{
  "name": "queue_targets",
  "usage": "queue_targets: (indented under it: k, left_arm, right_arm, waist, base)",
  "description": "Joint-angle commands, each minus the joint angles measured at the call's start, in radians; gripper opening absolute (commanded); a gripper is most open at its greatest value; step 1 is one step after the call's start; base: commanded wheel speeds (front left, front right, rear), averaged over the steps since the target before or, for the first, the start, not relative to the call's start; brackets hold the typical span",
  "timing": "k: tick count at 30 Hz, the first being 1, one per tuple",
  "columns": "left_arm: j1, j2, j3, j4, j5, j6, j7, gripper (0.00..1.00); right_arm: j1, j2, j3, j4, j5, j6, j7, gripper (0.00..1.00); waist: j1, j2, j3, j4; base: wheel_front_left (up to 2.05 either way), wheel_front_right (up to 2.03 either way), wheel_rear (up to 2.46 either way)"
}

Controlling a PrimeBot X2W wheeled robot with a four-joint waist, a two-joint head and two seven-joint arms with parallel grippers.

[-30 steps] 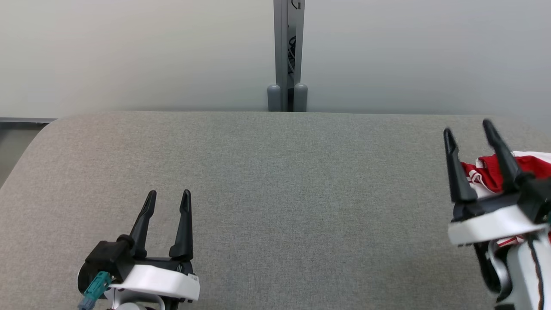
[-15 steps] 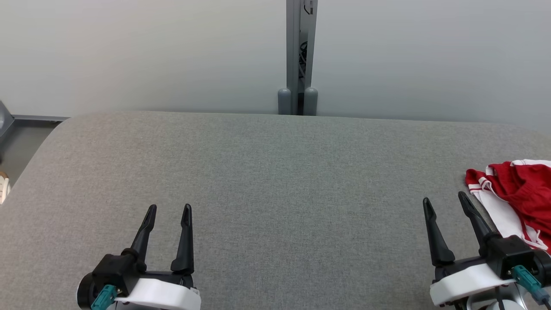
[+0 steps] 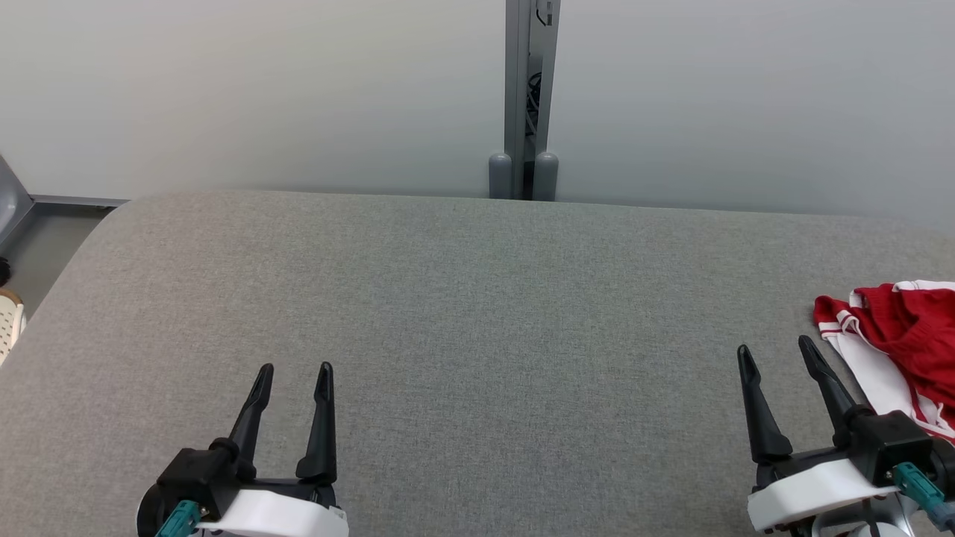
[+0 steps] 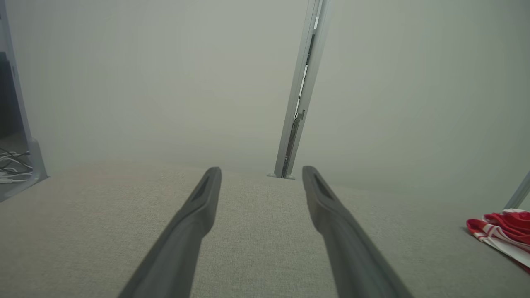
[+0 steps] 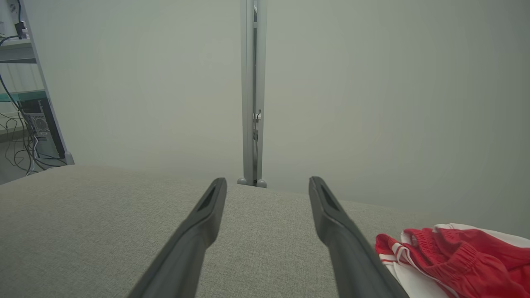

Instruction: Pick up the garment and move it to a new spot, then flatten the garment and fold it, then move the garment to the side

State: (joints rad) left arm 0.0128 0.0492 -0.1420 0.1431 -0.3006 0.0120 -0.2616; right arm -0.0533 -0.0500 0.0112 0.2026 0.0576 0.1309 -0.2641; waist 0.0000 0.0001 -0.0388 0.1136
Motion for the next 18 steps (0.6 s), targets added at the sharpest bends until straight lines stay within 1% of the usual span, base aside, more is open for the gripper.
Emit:
queue_targets:
  k: [1, 10, 18]
  left_arm:
    - [0.008, 0.004, 0.001, 0.008, -0.009, -0.012, -0.003, 1.00]
    - [0.012, 0.004, 0.000, 0.053, -0.054, -0.037, -0.003, 1.00]
    - [0.013, 0.004, 0.006, 0.080, -0.070, -0.040, -0.003, 1.00]
  right_arm:
    - [0.008, -0.003, 0.001, -0.006, 0.007, 0.000, 0.000, 1.00]
    - [0.012, -0.003, 0.005, -0.005, 0.005, 0.000, 0.000, 1.00]
    - [0.018, -0.003, 0.008, 0.000, -0.003, 0.000, 0.000, 1.00]
  waist:
    - [0.0000, -0.0001, -0.001, 0.000]
    - [0.0000, -0.0001, -0.006, 0.002]
    - [0.0000, -0.0001, -0.008, 0.009]
  base:
    - [0.00, 0.00, 0.00]
    - [0.00, 0.00, 0.00]
    - [0.00, 0.00, 0.00]
